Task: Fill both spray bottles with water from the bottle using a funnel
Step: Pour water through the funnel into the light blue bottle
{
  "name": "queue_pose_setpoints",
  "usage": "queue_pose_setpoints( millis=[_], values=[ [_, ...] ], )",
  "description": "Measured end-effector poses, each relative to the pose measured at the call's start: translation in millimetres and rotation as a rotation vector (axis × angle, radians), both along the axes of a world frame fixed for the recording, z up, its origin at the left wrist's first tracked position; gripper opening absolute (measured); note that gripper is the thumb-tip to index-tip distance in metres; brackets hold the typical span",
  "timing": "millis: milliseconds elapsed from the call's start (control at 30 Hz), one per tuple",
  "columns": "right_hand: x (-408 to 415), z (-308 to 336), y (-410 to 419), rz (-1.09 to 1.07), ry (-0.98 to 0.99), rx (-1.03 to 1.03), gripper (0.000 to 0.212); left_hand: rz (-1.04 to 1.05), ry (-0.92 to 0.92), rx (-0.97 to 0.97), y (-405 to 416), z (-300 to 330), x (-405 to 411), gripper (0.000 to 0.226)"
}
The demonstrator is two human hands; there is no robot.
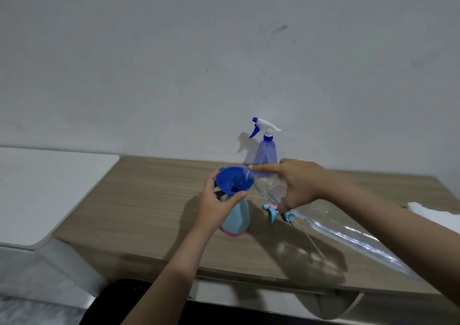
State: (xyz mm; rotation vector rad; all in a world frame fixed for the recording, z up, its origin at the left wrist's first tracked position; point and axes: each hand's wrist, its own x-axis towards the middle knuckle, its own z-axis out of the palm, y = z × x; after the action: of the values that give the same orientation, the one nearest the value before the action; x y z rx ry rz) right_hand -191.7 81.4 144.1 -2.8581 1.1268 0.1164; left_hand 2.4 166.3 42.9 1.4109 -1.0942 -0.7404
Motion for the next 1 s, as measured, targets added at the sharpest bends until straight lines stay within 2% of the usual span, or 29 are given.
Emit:
queue_pose_setpoints(
  millis=[367, 667, 1000],
  values=[
    [3.3, 8.3, 2.7, 0.035, 0.092, -0.009, 0.104, -0.002, -0.009, -0.003, 0.5, 2.1, 0.1, 0.072],
    [3.4, 8.4, 2.1, 0.062, 0.102, -0.013, 0.102, -0.003, 0.000, 0.007, -0.5, 0.7, 0.4, 0.083],
    [-1.8, -2.8, -1.5, 0.034, -0.068, -0.023, 0.106, 0.003, 0.002, 0.005, -2.1, -2.4, 1.9, 0.079]
  ],
)
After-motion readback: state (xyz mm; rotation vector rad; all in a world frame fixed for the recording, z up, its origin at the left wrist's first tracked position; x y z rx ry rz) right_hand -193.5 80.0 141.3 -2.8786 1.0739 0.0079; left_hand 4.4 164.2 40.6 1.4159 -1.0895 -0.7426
